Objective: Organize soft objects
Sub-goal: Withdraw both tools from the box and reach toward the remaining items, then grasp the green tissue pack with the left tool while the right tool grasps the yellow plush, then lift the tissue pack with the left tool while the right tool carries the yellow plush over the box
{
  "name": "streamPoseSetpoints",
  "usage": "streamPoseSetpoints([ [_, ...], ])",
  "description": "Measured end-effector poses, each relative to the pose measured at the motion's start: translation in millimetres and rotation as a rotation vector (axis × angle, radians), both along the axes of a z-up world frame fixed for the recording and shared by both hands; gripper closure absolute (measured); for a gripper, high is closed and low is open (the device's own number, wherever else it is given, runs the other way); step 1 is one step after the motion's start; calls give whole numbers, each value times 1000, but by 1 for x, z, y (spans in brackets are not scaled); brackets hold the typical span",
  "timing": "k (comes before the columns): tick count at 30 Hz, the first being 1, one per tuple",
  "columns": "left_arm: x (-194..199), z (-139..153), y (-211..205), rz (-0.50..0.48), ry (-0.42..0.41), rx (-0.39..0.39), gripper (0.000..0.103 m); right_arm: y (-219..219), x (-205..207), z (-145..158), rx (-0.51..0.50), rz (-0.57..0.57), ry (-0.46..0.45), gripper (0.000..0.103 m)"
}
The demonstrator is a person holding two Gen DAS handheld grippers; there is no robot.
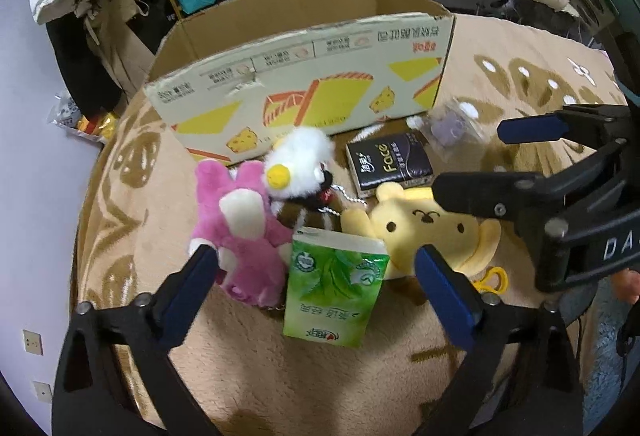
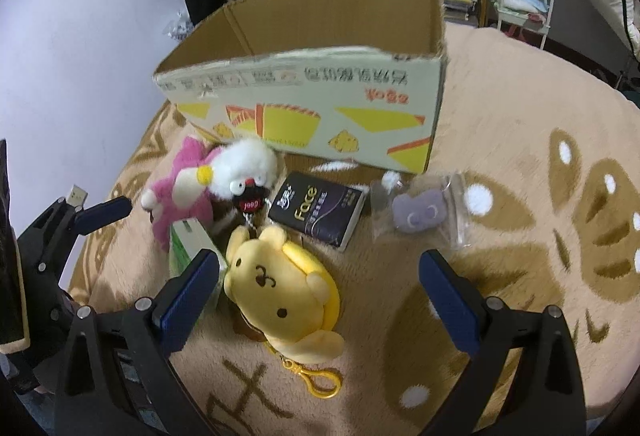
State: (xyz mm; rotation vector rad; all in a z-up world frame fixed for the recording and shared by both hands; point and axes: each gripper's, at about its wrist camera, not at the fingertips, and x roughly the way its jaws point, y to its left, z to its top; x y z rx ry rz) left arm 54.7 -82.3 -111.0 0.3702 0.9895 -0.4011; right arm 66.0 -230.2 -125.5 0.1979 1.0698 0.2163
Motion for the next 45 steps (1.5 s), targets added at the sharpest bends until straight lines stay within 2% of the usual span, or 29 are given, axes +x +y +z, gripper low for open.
streamPoseSetpoints([
  [3,2,-4,-1,-1,20,2,16,2,0,-2,11,15,14,0],
  [8,5,-12,-2,1,60,4,36,3,2,-8,18,16,39,0],
  [14,6,-17,-6,-12,86,0,49,6,8,-20,17,27,90,8],
  [19,7,-18,-6,-7,89,-1,50,11,14,-30,28,38,132,18],
  [21,8,-19,-5,-3,95,-3,50,13,14,-34,34,44,144,25],
  [31,11,-23,-6,3,106,-1,50,21,20,-46,55,69,164,29],
  [35,12,-23,-4,7,110,-11,50,22,24,-54,130,88,193,45],
  [39,12,-21,-1,19,107,-26,50,29,20,-50,105,97,165,51],
  [45,9,-15,4,45,79,-35,50,41,12,-33,48,102,98,54],
])
